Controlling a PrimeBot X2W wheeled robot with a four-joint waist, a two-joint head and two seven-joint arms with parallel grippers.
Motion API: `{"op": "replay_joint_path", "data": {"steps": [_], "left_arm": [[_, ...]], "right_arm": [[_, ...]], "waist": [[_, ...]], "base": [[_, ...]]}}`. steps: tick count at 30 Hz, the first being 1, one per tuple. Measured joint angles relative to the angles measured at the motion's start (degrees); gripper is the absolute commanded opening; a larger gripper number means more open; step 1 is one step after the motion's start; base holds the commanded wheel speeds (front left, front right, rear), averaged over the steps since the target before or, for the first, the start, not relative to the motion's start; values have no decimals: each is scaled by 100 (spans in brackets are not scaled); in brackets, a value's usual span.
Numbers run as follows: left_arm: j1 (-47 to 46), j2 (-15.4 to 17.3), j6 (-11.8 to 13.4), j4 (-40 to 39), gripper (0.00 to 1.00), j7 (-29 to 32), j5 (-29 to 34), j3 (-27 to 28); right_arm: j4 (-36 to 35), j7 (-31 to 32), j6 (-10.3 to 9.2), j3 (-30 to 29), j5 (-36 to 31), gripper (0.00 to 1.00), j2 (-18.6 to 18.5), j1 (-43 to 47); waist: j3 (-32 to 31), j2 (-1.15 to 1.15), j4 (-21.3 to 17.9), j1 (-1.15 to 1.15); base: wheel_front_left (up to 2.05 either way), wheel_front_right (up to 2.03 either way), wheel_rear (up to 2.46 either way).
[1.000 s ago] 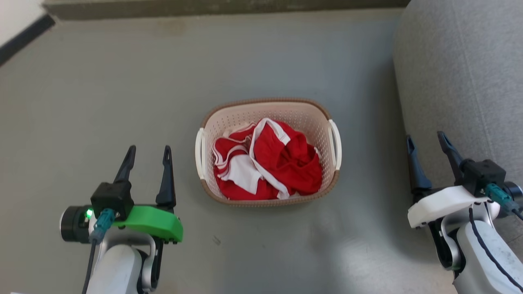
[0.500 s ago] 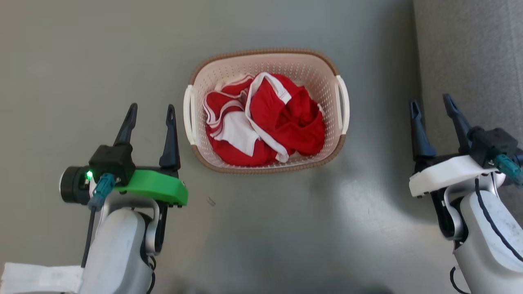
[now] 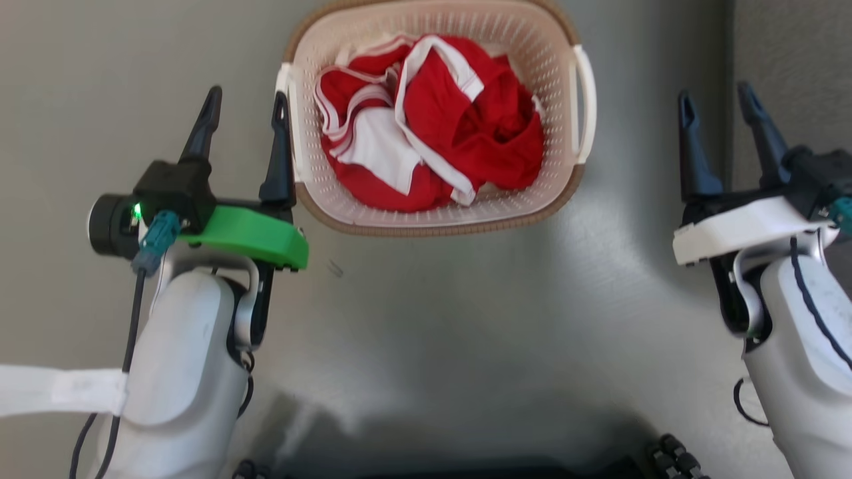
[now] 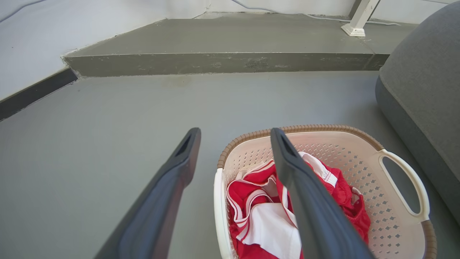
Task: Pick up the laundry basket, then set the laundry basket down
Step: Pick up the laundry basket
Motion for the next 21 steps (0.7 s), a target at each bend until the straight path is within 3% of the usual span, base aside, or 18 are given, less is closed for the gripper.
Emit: {"op": "replay_joint_path", "data": {"steps": [10,21], "left_arm": [[-723,-79,-188,682,100,5,-64,37],[-1551,-93,-443,1580,100,155,-164,41]], "right_arm": [[235,-1,100,-9,2,100,77,-622],[810,-1,252,35,12,100,274,-1230]], "waist": [[737,0,56,0],[982,0,13,-1]], "base": [[0,0,0],[0,0,0]]}}
